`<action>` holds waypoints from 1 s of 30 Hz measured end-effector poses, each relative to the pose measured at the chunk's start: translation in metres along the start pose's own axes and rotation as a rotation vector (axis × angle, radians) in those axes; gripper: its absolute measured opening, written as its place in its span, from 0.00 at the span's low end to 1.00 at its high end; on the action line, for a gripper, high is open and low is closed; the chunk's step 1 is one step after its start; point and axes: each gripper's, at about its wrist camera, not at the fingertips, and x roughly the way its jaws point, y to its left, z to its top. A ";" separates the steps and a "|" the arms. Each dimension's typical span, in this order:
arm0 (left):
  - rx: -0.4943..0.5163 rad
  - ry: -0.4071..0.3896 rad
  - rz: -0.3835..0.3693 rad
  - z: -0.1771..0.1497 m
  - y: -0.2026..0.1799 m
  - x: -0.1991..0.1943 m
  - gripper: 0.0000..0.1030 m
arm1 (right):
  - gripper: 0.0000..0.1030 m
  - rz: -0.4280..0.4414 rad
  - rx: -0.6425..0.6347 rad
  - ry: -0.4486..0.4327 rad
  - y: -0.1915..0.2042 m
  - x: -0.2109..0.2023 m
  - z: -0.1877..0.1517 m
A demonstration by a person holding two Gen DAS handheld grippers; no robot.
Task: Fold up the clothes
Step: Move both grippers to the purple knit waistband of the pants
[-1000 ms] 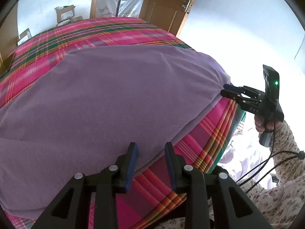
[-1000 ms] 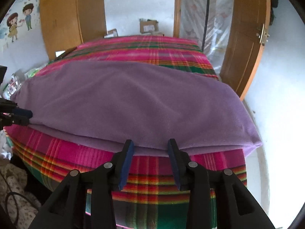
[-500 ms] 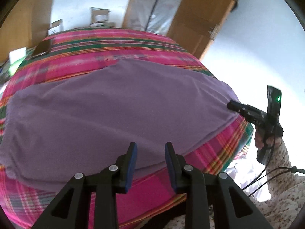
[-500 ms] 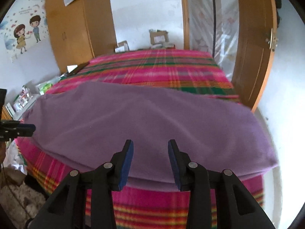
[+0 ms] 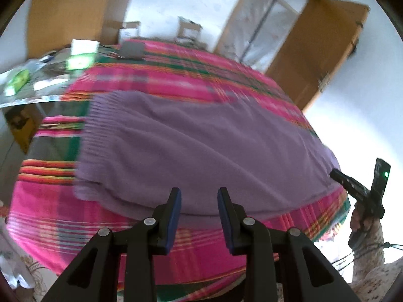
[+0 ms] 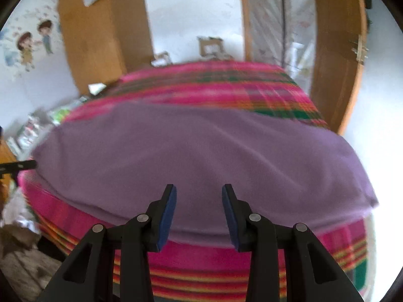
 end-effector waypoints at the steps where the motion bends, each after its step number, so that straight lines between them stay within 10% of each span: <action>1: -0.025 -0.017 0.020 0.001 0.007 -0.005 0.30 | 0.38 0.024 -0.018 -0.007 0.009 0.002 0.005; 9: -0.300 -0.066 0.016 0.002 0.069 -0.022 0.30 | 0.38 0.266 -0.197 -0.008 0.104 0.038 0.035; 16: -0.348 -0.064 -0.025 0.007 0.079 -0.018 0.32 | 0.38 0.471 -0.361 0.050 0.187 0.069 0.038; 30: -0.375 -0.003 0.036 0.013 0.083 -0.003 0.36 | 0.38 0.558 -0.503 0.149 0.275 0.111 0.023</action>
